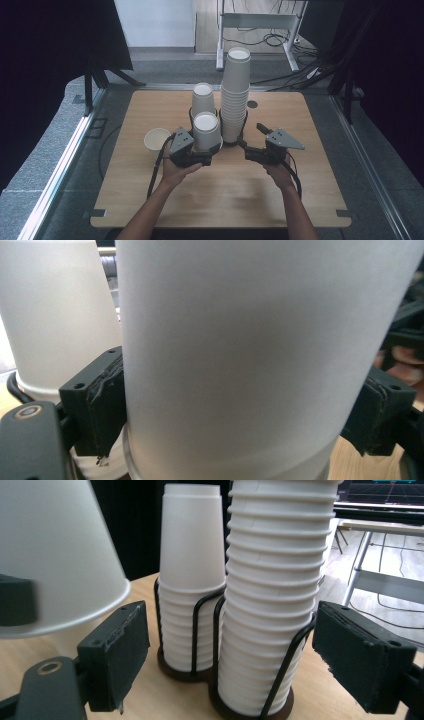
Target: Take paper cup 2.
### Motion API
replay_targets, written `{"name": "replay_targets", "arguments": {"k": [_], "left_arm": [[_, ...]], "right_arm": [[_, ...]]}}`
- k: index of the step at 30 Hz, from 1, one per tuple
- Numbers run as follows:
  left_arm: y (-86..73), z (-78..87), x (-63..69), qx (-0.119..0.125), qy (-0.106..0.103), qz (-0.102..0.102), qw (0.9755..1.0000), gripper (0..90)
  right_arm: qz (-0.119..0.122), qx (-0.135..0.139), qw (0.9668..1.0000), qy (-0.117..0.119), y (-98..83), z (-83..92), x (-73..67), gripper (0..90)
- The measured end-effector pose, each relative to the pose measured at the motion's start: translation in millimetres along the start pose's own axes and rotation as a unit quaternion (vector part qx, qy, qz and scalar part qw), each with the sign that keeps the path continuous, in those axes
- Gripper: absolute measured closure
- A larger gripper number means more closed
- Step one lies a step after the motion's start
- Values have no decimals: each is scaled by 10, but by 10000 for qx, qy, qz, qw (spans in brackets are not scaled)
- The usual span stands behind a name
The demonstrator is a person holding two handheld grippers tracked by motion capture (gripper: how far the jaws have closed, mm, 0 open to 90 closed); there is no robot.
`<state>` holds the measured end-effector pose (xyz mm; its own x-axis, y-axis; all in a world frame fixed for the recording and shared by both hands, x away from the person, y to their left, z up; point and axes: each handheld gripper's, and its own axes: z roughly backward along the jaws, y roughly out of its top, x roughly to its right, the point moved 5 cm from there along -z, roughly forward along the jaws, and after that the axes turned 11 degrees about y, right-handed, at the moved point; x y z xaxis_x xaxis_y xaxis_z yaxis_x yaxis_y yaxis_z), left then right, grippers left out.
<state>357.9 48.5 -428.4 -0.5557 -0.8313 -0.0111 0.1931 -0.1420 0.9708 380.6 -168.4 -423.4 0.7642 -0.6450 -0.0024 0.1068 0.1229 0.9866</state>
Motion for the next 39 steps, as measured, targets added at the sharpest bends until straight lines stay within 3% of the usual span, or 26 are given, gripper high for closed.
{"name": "replay_targets", "arguments": {"k": [11, 18, 24, 28, 39], "left_arm": [[-269, -63, 83, -250, -50, 97, 9996, 126], [-462, -99, 200, -495, -38, -215, 9985, 126], [-542, -117, 196, -626, 100, -346, 9974, 126], [-586, -137, 218, -691, 152, -552, 9960, 126], [-717, -212, 374, -900, 98, -959, 9913, 126]], "right_arm": [[-232, 34, 9992, 315, -203, 115, -116, 158], [-324, 98, 9983, 465, -234, 145, -175, 158], [-416, 148, 9966, 696, -232, 171, -238, 154], [-570, 202, 9945, 861, -231, 163, -282, 154], [-519, -63, 9911, 1221, -325, -6, -497, 142]]}}
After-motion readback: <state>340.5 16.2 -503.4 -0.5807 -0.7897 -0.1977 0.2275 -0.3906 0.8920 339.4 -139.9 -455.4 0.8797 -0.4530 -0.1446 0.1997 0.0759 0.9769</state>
